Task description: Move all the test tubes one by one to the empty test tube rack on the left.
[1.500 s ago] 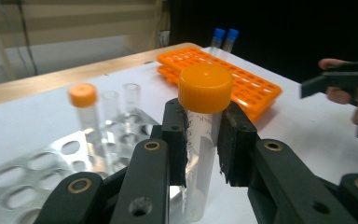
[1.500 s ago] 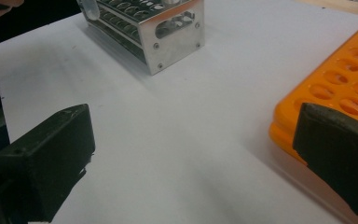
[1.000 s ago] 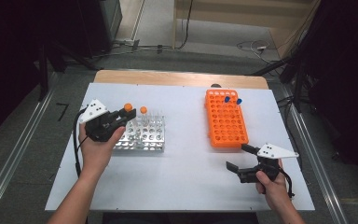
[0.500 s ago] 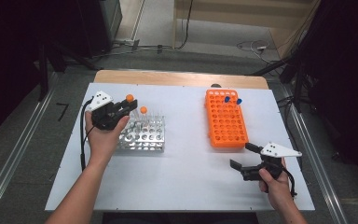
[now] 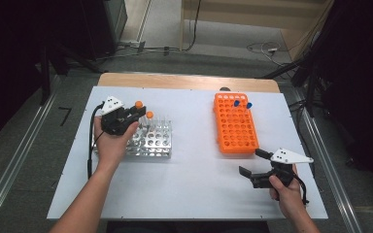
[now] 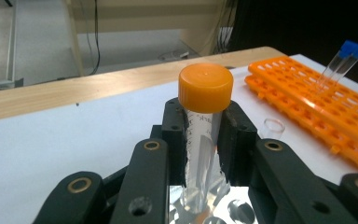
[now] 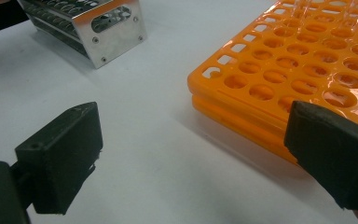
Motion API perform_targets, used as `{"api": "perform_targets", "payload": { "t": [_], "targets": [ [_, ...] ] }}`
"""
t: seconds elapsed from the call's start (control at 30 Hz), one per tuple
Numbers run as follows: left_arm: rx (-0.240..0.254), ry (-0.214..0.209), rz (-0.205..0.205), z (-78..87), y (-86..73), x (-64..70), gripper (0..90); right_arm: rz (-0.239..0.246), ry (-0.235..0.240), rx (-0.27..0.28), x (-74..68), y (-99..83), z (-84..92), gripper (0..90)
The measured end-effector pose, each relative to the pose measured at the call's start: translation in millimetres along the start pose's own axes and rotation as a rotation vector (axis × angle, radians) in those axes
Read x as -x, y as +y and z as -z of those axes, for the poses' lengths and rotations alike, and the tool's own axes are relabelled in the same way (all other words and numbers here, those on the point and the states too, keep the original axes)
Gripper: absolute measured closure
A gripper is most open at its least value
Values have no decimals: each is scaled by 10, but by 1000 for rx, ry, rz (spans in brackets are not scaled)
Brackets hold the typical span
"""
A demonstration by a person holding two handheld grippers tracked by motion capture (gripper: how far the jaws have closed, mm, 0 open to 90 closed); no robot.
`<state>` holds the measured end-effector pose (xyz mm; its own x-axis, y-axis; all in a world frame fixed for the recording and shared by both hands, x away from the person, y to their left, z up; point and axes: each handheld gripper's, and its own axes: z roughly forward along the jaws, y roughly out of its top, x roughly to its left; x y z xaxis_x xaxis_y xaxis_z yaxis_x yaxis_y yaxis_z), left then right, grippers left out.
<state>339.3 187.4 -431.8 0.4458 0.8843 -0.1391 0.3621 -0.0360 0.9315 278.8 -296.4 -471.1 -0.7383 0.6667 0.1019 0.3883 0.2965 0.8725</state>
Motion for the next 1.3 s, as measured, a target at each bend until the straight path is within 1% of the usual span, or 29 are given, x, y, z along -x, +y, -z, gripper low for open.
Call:
{"api": "perform_targets", "payload": {
  "t": [0.13,0.23,0.33,0.4,0.47,0.53,0.63,0.73,0.87,1.03,1.1,1.2,1.3],
  "targets": [
    [-33,6,-9,-30,-19,6,747,1,0,-1,1,-3,-3,29],
    [-49,23,-20,-38,-24,25,729,1,1,-3,0,-6,-10,29],
    [-67,24,-1,-37,-24,16,673,4,0,-3,5,-8,-14,29],
    [-69,22,0,-19,-18,11,639,5,0,-3,8,-9,-12,30],
    [-62,21,14,13,-4,11,589,5,1,-2,8,-8,-11,30],
    [-49,10,28,52,14,14,551,5,2,-3,8,-8,-12,30],
    [-28,5,30,105,35,18,504,4,0,-5,5,-8,-17,30],
    [-4,-7,49,168,54,15,467,5,-1,-3,2,-5,-17,30],
    [22,-27,46,273,53,57,377,3,-3,-3,3,-5,-21,30],
    [34,-76,47,403,-4,151,161,4,-9,-2,16,0,-25,30],
    [35,-101,40,453,-44,206,98,1,-13,1,26,2,-23,30],
    [35,-132,21,526,-121,294,55,2,-16,10,48,14,-21,30],
    [42,-158,20,601,-189,369,26,-1,-31,20,78,44,-17,33]
  ]
}}
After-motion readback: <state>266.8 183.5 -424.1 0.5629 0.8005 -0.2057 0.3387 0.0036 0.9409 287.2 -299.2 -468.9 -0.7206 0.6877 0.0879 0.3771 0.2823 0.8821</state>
